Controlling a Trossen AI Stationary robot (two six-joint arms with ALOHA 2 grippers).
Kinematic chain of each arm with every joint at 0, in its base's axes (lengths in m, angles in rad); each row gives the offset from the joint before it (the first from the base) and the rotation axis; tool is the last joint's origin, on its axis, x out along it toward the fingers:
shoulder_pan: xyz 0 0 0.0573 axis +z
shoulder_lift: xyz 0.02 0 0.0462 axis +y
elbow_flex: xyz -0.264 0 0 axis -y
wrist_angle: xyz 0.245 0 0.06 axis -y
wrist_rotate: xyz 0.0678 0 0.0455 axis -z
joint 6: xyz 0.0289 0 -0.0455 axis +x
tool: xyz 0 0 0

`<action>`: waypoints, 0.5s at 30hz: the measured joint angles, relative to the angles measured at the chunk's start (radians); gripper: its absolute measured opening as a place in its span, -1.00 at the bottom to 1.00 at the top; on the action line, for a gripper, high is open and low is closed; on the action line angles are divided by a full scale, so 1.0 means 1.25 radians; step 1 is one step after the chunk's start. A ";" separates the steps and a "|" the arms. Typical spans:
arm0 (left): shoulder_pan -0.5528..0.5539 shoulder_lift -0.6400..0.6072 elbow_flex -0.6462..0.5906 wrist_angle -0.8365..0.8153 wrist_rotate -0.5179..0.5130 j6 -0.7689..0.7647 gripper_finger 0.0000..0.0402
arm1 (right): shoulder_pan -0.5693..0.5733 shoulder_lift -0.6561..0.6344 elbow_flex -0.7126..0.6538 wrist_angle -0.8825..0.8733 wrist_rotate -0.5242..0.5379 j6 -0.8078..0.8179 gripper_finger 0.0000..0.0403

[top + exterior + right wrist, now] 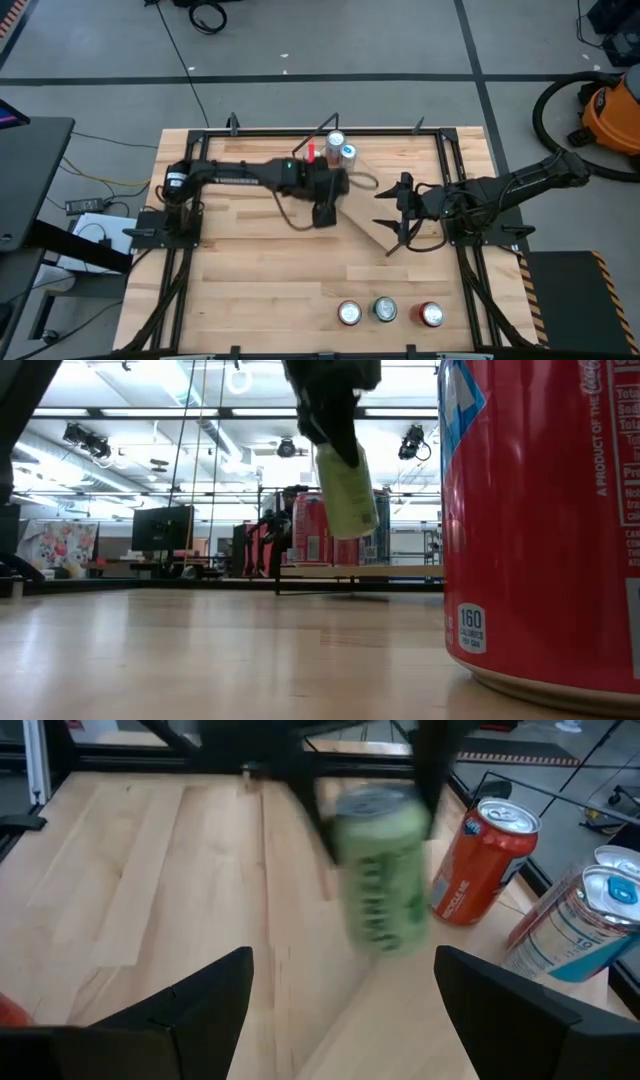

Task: Place canned beverage on shelf
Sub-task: Put the light green soda can on the shelf

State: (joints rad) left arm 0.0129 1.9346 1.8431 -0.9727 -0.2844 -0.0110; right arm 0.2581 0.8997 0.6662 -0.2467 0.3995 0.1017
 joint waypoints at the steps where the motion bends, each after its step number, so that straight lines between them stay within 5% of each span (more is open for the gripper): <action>1: 0.016 0.001 0.000 0.003 0.000 -0.005 0.56 | 0.000 0.001 0.000 0.000 0.000 0.000 0.60; 15: 0.106 0.019 -0.001 0.063 0.040 -0.133 0.56 | -0.020 0.046 0.000 0.010 0.003 -0.027 0.60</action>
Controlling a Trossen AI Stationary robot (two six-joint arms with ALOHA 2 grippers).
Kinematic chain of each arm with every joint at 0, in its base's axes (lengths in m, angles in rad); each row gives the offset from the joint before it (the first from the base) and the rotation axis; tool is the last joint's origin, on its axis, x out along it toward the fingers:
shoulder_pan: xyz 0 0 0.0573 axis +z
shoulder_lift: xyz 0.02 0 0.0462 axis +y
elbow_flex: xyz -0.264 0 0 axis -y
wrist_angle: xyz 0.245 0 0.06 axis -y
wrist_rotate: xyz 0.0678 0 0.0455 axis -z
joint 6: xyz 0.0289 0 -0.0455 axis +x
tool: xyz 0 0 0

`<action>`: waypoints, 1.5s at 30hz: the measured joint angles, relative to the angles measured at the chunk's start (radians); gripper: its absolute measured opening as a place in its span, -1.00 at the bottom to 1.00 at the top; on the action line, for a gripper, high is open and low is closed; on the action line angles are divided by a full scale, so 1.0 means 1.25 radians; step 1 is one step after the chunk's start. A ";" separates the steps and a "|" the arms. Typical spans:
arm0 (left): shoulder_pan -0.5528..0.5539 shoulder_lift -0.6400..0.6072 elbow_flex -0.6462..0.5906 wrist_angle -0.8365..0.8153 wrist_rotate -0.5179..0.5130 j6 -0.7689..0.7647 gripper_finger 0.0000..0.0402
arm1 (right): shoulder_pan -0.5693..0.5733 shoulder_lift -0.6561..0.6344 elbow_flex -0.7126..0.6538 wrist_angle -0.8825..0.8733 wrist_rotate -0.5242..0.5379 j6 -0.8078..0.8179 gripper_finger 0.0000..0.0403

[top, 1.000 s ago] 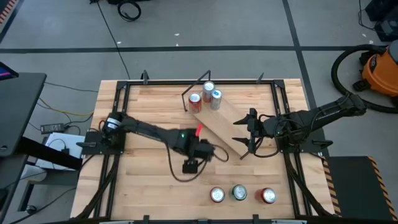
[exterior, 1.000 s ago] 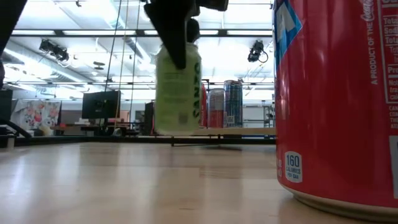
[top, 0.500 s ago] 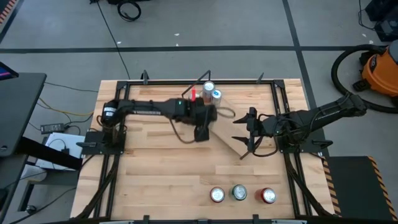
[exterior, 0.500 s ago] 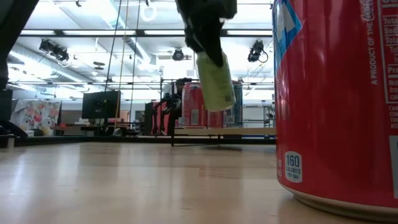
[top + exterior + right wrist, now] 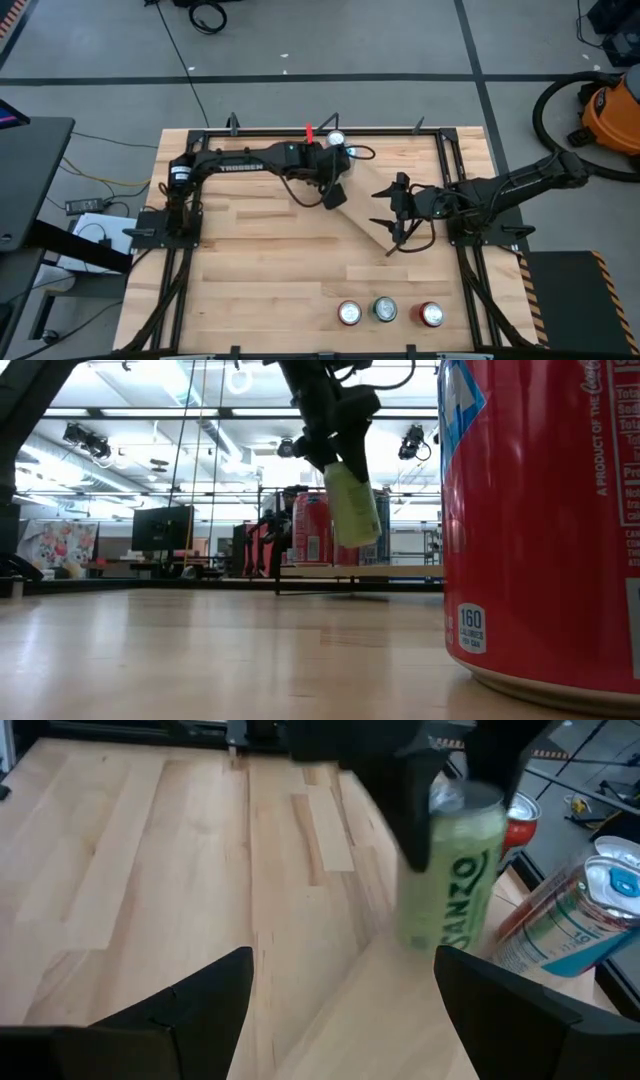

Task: Place canned beverage on shelf
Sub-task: Put the light green soda can on the shelf

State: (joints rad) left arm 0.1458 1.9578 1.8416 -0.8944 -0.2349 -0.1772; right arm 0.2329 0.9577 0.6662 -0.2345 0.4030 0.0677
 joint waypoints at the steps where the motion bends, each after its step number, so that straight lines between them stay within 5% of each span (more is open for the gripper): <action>1: 0.000 0.003 0.000 -0.004 0.003 -0.008 0.56 | -0.002 0.000 0.000 0.001 0.000 0.000 0.60; 45: 0.001 0.031 0.000 -0.006 0.004 -0.091 0.71 | -0.004 0.003 0.000 0.013 -0.003 0.000 0.60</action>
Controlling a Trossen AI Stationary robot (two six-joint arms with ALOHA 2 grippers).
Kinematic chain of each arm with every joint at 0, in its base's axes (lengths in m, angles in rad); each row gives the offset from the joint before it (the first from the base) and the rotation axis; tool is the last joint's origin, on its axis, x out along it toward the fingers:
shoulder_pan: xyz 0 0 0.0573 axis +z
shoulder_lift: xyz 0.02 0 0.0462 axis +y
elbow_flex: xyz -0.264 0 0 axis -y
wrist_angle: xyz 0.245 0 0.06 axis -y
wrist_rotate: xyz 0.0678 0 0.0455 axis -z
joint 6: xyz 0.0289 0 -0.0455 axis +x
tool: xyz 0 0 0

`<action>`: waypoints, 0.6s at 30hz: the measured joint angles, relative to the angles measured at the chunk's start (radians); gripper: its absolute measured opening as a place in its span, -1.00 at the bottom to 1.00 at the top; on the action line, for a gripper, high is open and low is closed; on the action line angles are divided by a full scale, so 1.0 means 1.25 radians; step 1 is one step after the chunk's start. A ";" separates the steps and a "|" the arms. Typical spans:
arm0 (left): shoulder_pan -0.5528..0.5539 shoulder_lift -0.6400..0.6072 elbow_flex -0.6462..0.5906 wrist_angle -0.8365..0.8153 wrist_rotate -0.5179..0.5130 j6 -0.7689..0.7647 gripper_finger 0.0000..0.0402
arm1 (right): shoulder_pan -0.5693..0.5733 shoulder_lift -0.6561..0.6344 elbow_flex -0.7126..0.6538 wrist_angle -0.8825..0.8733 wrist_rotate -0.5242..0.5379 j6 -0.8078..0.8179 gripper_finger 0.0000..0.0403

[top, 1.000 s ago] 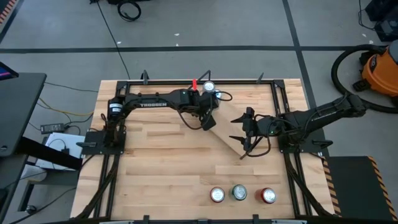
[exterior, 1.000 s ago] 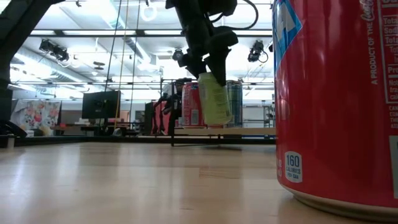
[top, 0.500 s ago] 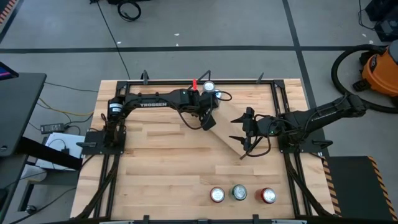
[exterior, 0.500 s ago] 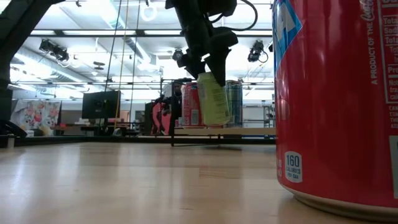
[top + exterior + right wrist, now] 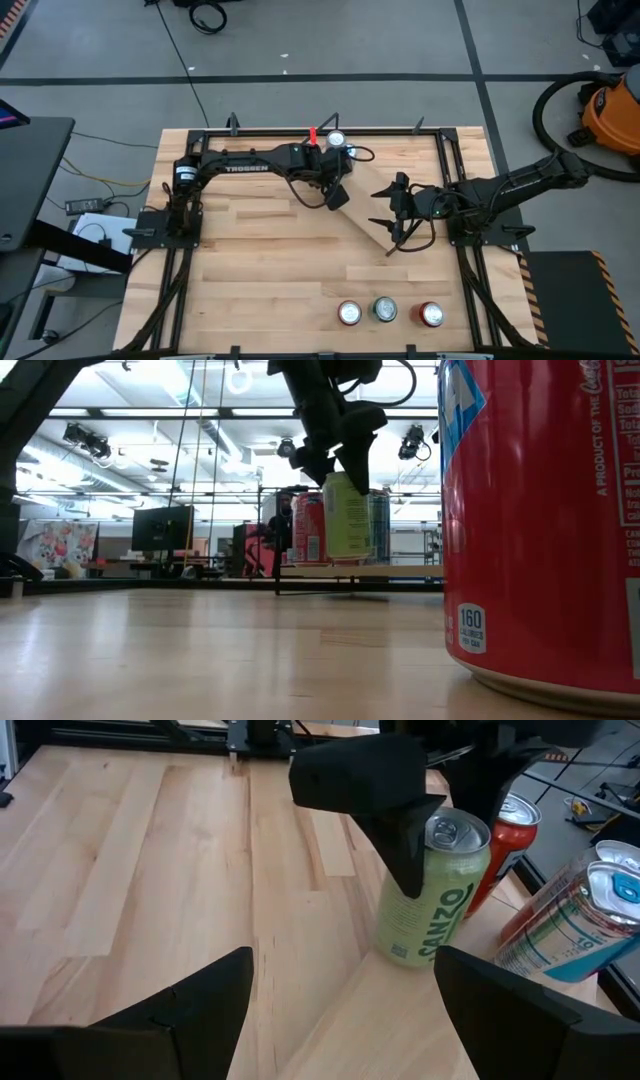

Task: Place canned beverage on shelf
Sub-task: Put the light green soda can on the shelf

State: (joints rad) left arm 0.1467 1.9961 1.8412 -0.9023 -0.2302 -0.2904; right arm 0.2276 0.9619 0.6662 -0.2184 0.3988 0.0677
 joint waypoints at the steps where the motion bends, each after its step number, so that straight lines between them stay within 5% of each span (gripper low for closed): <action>1: 0.000 0.000 0.000 0.002 0.000 0.003 0.71 | 0.000 0.000 0.000 0.000 0.000 0.000 0.60; 18: 0.000 0.000 0.000 0.036 0.000 0.021 0.71 | 0.000 0.000 0.000 0.006 0.000 0.000 0.60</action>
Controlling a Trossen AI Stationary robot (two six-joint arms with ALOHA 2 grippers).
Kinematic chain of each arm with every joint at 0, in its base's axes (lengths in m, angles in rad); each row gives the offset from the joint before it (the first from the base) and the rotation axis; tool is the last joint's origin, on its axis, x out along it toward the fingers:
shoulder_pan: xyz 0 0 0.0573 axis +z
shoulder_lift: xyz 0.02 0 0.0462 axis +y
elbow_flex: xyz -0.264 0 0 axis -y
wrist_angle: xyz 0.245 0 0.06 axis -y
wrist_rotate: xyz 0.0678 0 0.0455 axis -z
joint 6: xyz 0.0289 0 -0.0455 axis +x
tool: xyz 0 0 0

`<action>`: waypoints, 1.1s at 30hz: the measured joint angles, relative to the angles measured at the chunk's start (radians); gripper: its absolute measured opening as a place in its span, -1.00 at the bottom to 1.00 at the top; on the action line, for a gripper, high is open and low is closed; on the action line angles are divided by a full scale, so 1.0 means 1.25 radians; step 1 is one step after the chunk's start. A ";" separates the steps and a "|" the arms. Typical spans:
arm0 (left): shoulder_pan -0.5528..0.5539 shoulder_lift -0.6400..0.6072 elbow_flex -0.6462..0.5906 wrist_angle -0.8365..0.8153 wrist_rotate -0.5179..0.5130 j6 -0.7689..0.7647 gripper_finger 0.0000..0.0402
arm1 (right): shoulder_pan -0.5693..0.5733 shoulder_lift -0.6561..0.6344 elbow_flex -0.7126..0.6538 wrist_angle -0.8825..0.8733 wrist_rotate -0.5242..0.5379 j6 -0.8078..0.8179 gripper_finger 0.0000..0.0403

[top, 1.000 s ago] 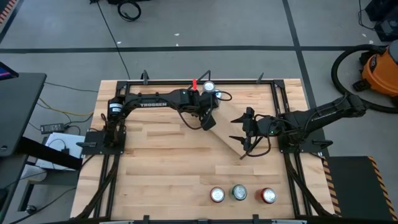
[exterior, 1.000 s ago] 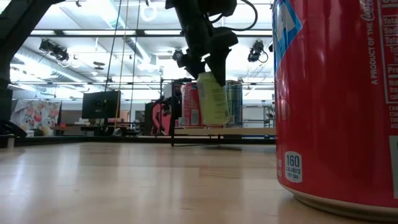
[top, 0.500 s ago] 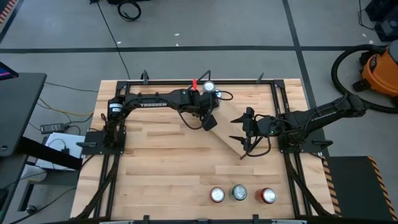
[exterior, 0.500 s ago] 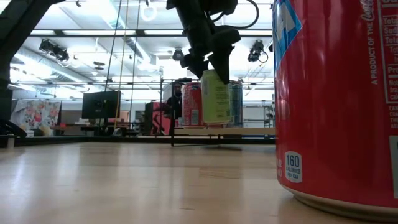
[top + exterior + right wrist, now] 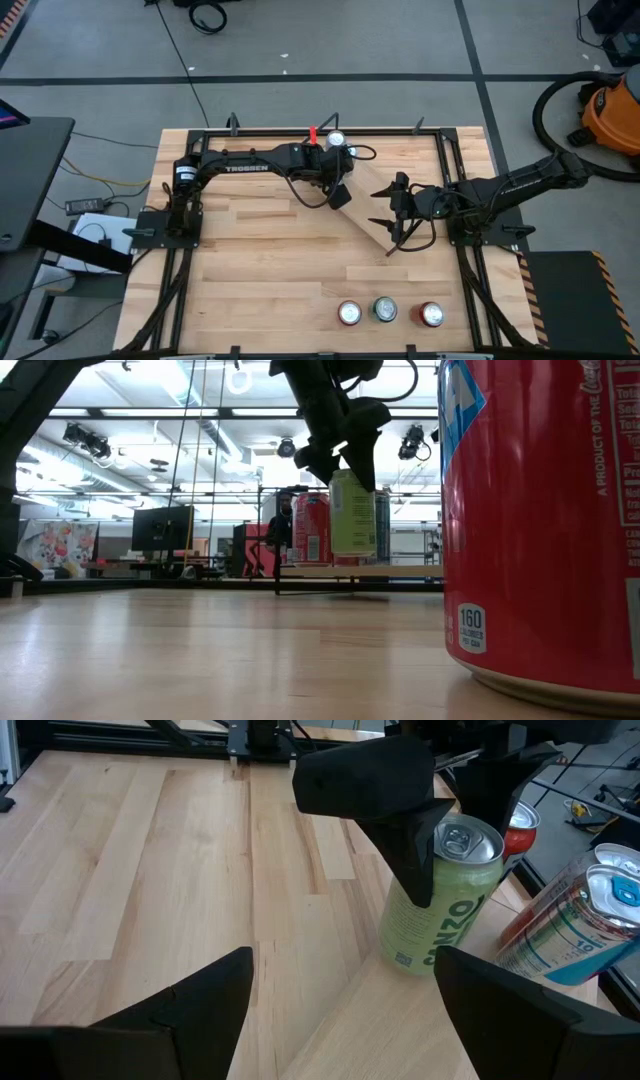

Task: Place canned beverage on shelf
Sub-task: Put the light green soda can on the shelf

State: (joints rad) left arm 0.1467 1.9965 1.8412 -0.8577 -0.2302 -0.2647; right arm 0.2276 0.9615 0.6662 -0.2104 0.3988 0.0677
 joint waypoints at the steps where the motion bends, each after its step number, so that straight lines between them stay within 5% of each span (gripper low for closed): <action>1: 0.000 0.000 0.000 0.000 0.000 -0.001 0.71 | 0.000 0.000 0.000 0.000 0.000 0.000 0.60; 25: 0.000 0.043 0.002 0.037 -0.003 -0.002 0.72 | 0.012 0.000 0.000 0.007 -0.002 -0.009 0.60; 33: 0.000 0.047 0.000 0.035 0.003 0.020 0.89 | 0.012 0.000 0.000 0.006 0.000 -0.008 0.60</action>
State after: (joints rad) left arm 0.1471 2.0552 1.8412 -0.8142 -0.2260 -0.2401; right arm 0.2420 0.9615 0.6662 -0.2028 0.3992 0.0578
